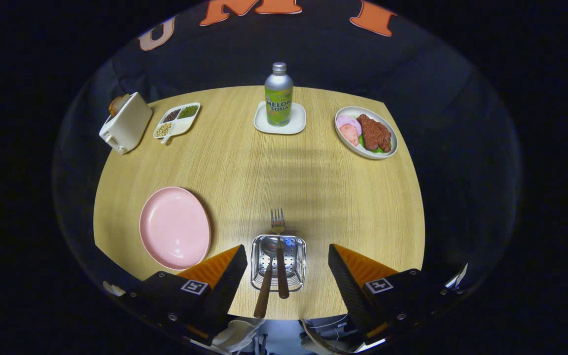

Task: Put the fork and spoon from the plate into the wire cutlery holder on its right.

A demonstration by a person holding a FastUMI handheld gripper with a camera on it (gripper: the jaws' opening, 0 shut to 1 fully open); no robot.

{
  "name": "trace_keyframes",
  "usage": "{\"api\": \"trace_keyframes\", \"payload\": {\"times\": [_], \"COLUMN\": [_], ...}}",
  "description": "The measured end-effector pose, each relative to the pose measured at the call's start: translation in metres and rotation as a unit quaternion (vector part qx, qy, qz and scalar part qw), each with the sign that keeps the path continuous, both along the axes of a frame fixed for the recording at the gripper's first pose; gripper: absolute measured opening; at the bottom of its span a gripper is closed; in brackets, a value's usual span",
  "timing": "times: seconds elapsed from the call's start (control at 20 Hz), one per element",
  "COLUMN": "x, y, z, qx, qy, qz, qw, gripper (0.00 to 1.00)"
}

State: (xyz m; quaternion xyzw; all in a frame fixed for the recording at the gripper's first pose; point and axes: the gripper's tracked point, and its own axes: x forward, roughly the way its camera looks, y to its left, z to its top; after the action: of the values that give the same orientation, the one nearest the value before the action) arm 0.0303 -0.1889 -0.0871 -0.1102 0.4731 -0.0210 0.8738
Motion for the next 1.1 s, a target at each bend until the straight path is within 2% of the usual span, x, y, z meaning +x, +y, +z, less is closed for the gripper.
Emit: {"api": "trace_keyframes", "payload": {"times": [0.25,0.4,0.75,1.1], "x": [0.02,0.029,0.041,0.03], "y": [0.031,0.047,0.076,0.098], "z": [0.047,0.086,0.17,0.209], "qx": [0.019,0.025,0.054,0.05], "qy": [-0.075,-0.132,-0.273,-0.37], "qz": [0.028,0.043,0.053,0.059], "qw": [0.997,0.99,0.959,0.926], "gripper": [1.0,0.99,0.99,0.99]}}
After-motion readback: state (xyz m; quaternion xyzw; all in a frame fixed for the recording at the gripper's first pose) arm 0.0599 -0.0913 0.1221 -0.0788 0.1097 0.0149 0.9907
